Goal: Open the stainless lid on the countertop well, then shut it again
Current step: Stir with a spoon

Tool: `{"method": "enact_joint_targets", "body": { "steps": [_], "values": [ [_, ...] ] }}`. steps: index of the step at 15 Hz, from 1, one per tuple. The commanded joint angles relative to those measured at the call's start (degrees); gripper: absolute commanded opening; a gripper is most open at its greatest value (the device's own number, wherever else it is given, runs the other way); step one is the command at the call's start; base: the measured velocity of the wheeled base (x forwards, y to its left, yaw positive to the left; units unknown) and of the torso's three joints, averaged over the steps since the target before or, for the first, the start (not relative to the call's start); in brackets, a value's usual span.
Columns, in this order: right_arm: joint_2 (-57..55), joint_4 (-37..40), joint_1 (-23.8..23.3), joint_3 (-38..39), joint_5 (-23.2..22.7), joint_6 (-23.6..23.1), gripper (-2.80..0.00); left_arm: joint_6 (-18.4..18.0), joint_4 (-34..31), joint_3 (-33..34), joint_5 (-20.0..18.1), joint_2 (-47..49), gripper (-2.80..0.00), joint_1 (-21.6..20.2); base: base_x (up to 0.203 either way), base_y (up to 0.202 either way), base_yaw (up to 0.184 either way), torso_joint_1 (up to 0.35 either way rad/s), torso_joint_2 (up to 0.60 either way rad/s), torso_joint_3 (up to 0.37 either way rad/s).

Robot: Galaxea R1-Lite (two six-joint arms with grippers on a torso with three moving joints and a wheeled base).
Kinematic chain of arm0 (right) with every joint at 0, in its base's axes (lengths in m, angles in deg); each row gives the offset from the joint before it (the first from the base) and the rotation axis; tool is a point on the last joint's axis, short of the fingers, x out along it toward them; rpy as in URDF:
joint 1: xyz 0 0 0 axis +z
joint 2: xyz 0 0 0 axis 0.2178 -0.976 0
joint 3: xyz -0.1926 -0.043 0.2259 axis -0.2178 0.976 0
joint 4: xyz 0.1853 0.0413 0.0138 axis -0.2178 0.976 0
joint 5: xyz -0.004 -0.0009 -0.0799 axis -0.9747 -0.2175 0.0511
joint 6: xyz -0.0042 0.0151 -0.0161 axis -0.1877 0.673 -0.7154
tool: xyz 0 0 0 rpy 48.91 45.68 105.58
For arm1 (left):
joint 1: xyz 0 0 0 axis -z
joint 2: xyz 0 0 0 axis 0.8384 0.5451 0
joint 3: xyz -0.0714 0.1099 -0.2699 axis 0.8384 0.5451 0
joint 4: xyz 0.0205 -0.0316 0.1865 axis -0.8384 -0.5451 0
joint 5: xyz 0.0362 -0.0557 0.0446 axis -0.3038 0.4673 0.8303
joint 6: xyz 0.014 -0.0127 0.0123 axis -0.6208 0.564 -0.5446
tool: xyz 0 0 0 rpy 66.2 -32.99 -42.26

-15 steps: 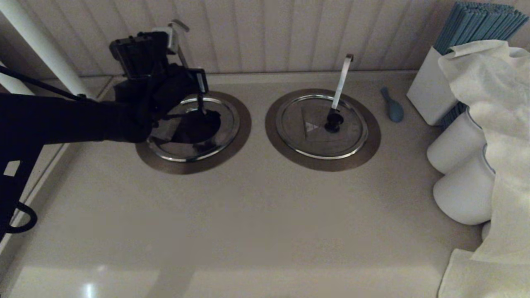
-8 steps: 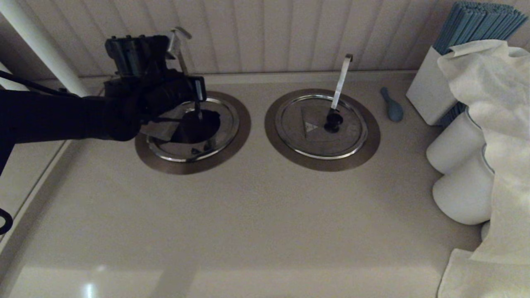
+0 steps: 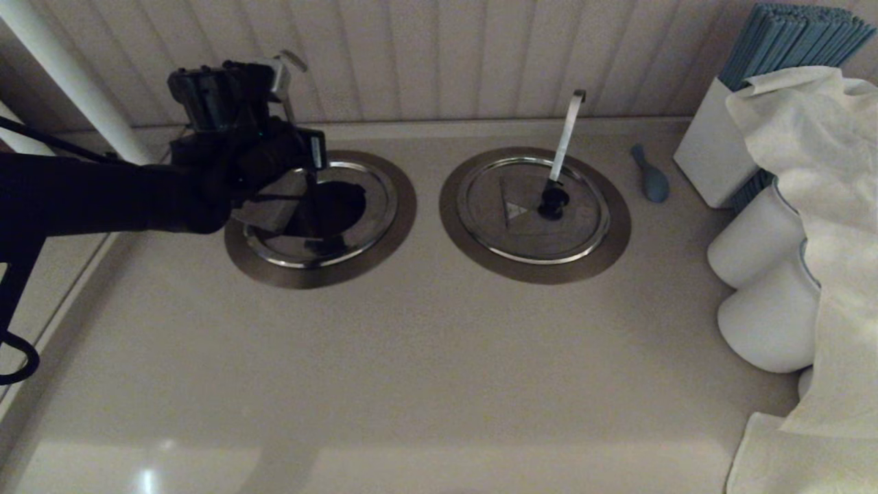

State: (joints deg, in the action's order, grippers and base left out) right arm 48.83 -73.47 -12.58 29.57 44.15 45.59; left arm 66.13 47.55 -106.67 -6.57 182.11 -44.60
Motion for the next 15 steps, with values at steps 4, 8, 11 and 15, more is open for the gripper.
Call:
{"method": "enact_joint_targets", "body": {
  "steps": [4,8,11,15],
  "values": [
    [0.0,0.0,0.0,0.1,0.0,0.0,-2.80,0.7,7.1,-6.4,5.6,6.8,-2.80,1.0,0.000,0.000,0.000,0.000,0.00,0.000],
    [0.0,0.0,0.0,0.0,0.0,0.0,-2.80,3.4,4.6,-3.7,4.6,3.8,-2.80,2.6,0.000,0.000,0.000,0.000,0.00,0.000],
    [0.0,0.0,0.0,0.0,-0.1,0.0,-2.80,7.5,1.1,-3.5,3.0,1.8,-2.80,3.5,0.000,0.000,0.000,0.000,0.00,0.000],
    [0.0,0.0,0.1,0.1,0.0,0.0,-2.80,7.6,0.6,-3.1,2.3,1.4,-2.80,3.5,0.000,0.000,0.000,0.000,0.00,0.000]
  ]
}}
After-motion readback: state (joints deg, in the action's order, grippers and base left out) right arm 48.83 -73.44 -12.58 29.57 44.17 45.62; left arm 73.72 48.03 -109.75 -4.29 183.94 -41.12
